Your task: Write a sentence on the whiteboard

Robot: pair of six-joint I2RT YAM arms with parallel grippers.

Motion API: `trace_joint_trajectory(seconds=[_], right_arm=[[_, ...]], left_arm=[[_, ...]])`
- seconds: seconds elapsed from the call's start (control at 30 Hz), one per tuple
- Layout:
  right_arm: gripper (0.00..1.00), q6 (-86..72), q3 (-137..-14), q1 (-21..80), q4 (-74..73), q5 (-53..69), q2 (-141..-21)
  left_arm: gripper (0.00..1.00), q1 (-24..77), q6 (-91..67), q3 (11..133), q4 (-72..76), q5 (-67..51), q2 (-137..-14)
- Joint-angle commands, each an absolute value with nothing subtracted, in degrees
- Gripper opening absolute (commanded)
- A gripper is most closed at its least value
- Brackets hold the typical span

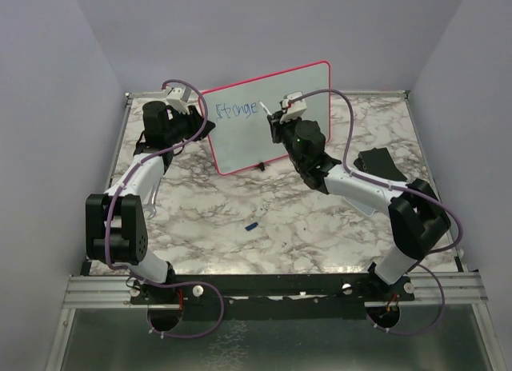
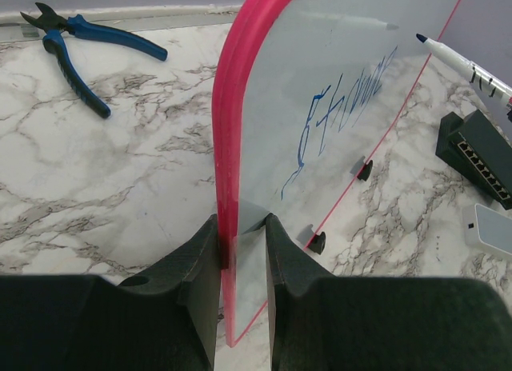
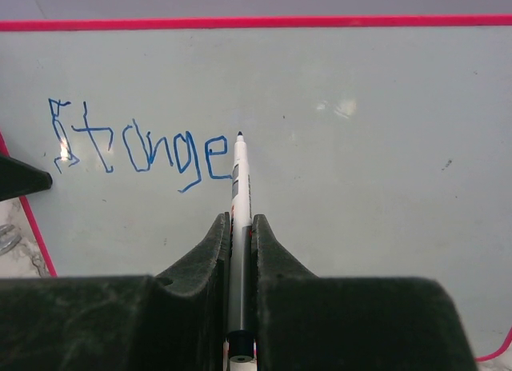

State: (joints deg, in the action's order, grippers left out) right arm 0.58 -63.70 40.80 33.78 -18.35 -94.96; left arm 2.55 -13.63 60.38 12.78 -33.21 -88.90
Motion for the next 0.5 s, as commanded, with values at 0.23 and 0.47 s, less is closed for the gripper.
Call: trace_joint_trajectory(seconds=[0.23,0.47], right_arm=[[0.01,1.1,-66.3,40.5,33.8,-19.0,-97.4],[0.01,1.0,-66.3,40.3,33.0,-20.2,-97.8]], left_arm=[[0.11,2.9,-12.7,60.9,10.9,-32.4,-88.1],[0.11,3.0,-12.6,60.9,10.8,-32.3,-88.1]])
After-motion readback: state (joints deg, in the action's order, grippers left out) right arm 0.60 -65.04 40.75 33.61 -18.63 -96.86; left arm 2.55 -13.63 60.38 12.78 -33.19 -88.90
